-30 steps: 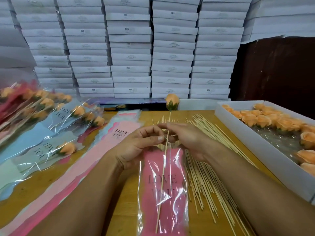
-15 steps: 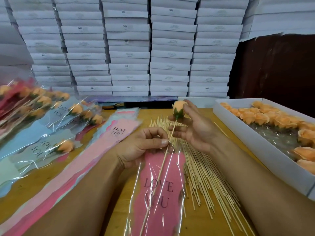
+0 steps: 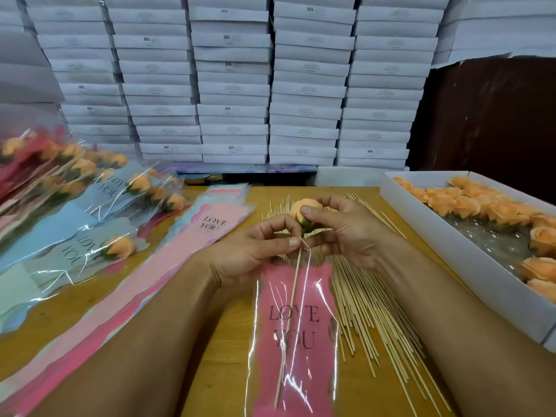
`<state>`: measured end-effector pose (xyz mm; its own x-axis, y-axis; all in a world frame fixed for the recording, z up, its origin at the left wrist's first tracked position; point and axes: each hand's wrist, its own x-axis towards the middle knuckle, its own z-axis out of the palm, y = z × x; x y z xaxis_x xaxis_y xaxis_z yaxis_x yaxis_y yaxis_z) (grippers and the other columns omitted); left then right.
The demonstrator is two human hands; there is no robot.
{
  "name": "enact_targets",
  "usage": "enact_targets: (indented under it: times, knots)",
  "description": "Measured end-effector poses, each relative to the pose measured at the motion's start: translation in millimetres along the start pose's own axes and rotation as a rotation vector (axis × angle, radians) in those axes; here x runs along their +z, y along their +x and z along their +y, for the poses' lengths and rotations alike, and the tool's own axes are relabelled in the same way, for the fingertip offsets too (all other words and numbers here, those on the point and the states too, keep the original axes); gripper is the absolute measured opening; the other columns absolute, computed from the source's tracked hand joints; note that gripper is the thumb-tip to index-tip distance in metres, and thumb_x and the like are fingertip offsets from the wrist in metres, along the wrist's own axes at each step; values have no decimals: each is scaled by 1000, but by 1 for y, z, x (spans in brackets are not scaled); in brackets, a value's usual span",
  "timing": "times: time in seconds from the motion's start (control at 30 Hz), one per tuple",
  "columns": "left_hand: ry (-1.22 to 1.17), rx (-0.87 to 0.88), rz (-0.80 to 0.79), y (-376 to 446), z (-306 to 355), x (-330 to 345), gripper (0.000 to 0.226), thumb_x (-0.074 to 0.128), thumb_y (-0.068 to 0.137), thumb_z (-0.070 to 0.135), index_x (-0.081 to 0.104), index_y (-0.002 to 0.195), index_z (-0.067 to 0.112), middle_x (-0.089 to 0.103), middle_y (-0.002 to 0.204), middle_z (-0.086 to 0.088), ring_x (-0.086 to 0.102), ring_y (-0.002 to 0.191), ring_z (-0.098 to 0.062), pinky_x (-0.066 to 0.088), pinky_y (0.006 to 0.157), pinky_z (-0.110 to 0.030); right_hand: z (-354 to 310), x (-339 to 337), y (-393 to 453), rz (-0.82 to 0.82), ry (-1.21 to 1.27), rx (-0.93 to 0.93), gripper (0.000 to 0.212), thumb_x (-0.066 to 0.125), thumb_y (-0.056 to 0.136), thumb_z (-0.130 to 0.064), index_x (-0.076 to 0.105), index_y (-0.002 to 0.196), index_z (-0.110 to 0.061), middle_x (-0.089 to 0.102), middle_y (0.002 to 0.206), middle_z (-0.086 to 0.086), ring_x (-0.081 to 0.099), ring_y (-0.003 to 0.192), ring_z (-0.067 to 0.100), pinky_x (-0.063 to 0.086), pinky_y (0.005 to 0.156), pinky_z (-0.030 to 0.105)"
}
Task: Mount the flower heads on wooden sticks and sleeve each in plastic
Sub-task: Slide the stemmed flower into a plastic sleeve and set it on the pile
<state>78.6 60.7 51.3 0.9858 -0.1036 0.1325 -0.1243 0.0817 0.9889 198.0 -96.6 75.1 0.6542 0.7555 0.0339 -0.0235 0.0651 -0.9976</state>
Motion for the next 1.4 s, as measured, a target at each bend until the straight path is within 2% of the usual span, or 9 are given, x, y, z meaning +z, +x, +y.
enact_targets:
  times: [0.13, 0.3, 0.57, 0.73, 0.97, 1.07, 1.13, 1.27, 1.4]
  knots:
    - [61, 72, 78, 1, 2, 0, 8, 61, 91, 6, 54, 89, 10, 52, 73, 4, 49, 60, -5, 45, 56, -18, 0, 0, -1, 15, -59, 11, 30, 73, 90, -25, 61, 114, -11, 72, 73, 0, 66, 53, 17, 44, 40, 21]
    - [89, 148, 178, 4, 2, -1, 10, 67, 85, 12, 58, 87, 10, 63, 78, 6, 52, 72, -7, 44, 63, -22, 2, -1, -1, 1, -248, -8, 21, 68, 94, -37, 67, 101, -17, 76, 82, 6, 67, 64, 18, 39, 60, 31]
    - [53, 153, 290, 8, -1, -1, 7, 70, 81, 15, 63, 81, 15, 60, 76, 3, 52, 72, -9, 43, 62, -23, 4, 2, -2, -59, -300, -19, 49, 62, 91, -56, 70, 109, -12, 76, 92, 8, 63, 82, 19, 38, 82, 41]
    - [18, 153, 303, 6, 0, 2, 12, 69, 80, 16, 61, 86, 9, 59, 81, -7, 54, 75, -16, 43, 62, -29, 3, 2, -5, -156, -314, -61, 72, 69, 70, -65, 67, 110, -5, 74, 85, 5, 62, 70, 14, 41, 65, 31]
    - [42, 159, 346, 9, -3, 5, 9, 72, 84, 9, 66, 80, 15, 58, 75, -2, 56, 68, -14, 47, 55, -26, 7, 2, -3, -237, -259, 11, 49, 83, 66, -49, 66, 94, -12, 71, 87, 7, 60, 76, 20, 42, 59, 29]
    - [46, 178, 370, 11, -5, 6, 6, 72, 81, 15, 67, 78, 18, 57, 74, -1, 55, 66, -13, 44, 55, -26, 7, 1, -3, -283, -221, 73, 51, 87, 62, -38, 67, 99, -10, 73, 83, 7, 63, 69, 16, 47, 51, 24]
    - [26, 171, 389, 11, -4, 7, 13, 77, 81, 17, 69, 90, 16, 57, 80, -3, 54, 71, -13, 45, 54, -25, 7, 0, -3, -268, -214, 76, 57, 86, 62, -37, 69, 106, -6, 73, 82, 6, 63, 68, 16, 44, 54, 26]
    - [-79, 25, 466, 10, 3, 11, 57, 71, 76, 43, 61, 122, 11, 64, 89, -6, 61, 67, -13, 53, 54, -27, 6, -6, 1, -147, -134, 25, 41, 84, 65, -35, 70, 92, -7, 73, 81, 3, 64, 75, 22, 48, 70, 38]
    - [-52, -159, 465, 7, 6, 9, 51, 63, 88, 55, 61, 108, 9, 63, 72, -5, 59, 55, -15, 52, 45, -27, 6, -10, 4, -34, -85, -69, 25, 79, 67, -29, 71, 85, -13, 74, 77, -1, 68, 74, 16, 55, 69, 36]
